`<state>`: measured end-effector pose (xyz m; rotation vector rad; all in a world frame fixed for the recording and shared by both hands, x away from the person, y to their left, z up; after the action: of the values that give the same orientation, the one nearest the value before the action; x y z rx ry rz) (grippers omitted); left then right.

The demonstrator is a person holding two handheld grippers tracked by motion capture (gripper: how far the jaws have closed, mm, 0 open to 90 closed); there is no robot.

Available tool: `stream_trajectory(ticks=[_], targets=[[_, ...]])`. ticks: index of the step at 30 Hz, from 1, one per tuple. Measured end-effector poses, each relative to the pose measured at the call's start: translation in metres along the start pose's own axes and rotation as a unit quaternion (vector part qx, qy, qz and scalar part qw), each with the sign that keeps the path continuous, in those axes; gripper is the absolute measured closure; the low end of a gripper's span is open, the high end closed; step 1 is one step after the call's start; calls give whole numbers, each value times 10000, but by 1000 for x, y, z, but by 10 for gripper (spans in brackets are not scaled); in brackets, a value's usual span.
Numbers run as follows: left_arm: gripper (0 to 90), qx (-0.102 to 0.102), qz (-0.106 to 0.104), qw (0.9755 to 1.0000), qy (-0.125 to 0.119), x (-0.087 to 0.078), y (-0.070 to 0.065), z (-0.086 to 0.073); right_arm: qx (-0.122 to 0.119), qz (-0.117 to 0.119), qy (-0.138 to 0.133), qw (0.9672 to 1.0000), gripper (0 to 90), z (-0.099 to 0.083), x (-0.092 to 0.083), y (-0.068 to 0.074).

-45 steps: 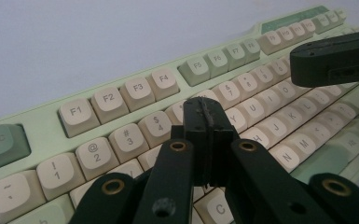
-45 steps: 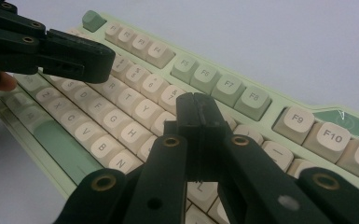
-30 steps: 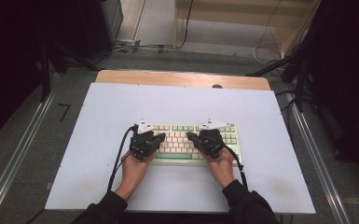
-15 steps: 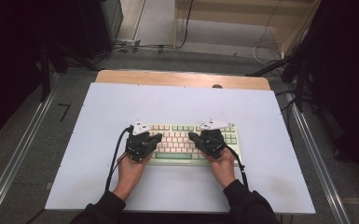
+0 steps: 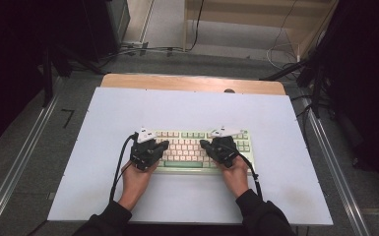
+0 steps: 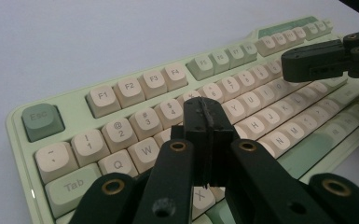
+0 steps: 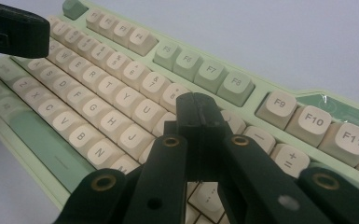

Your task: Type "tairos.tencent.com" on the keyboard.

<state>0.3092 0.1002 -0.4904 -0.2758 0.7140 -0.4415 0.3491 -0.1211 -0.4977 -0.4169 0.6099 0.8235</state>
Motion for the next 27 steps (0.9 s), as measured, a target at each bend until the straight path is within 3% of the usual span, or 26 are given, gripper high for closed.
stream_trajectory(ticks=[27], targets=[[900,4,4,10000,-32,-1,0,0,-116,-45,175,9998,873,-3,6,1]])
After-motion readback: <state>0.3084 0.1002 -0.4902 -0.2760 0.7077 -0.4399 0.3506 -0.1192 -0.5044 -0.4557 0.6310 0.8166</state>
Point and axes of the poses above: each handheld gripper's, and its own axes: x roughly forward along the jaws, z roughly out of its top, y roughly to its left, the point moved 3 cm from there along x, roughly forward along the jaws, and after that the axes turned 15 degrees about -x, right-handed, at the moved point
